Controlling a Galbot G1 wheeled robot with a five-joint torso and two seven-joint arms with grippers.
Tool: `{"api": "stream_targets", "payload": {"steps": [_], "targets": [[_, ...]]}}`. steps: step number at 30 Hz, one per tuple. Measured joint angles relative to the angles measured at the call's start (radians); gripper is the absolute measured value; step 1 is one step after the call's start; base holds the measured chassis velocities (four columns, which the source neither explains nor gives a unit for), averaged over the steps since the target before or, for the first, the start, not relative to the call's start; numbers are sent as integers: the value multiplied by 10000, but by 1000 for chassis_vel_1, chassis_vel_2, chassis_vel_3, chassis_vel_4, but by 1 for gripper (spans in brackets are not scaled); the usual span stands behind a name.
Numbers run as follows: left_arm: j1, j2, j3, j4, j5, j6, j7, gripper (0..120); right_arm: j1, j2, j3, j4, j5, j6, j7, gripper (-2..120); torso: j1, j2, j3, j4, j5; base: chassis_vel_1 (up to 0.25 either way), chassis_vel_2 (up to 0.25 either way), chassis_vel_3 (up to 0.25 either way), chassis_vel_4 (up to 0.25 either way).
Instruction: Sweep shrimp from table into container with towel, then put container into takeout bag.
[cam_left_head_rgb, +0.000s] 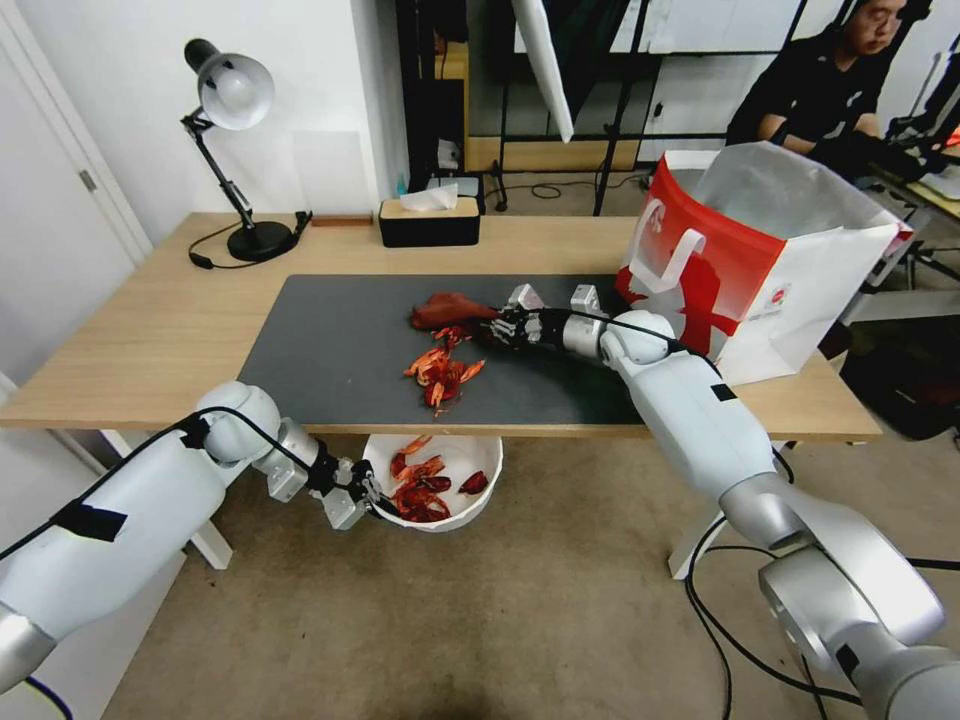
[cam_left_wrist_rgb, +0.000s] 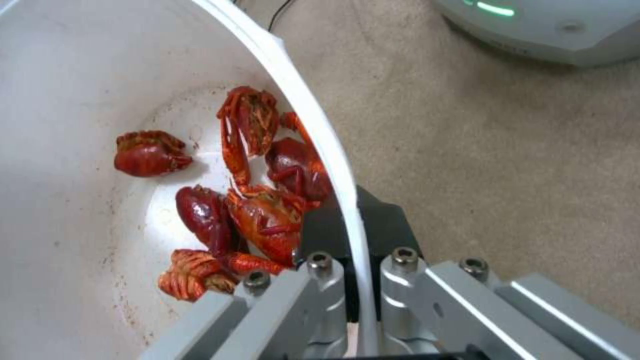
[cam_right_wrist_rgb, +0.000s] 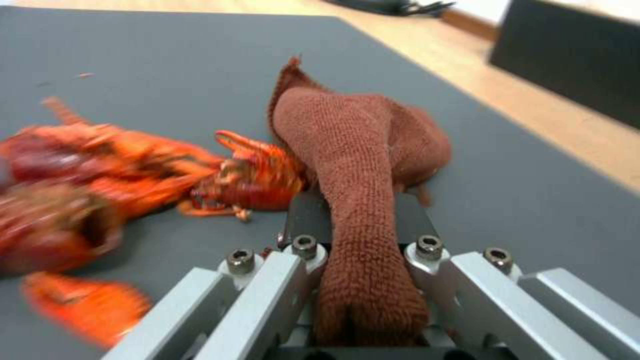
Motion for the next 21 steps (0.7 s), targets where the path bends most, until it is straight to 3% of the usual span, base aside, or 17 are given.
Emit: {"api": "stream_targets", "payload": {"steps": [7,21], "targets": [[143,70,-177,-19,-16,-53,-6,0,-373,-84,32,166,180,27,-1214,7,0,0,0,0,-1,0,0,0,0],[178,115,-235,-11,-29,-67,-11,0,-856,-384,-41,707,603,56,-2003,7,0,0,0,0,-2,0,0,0,0]]}}
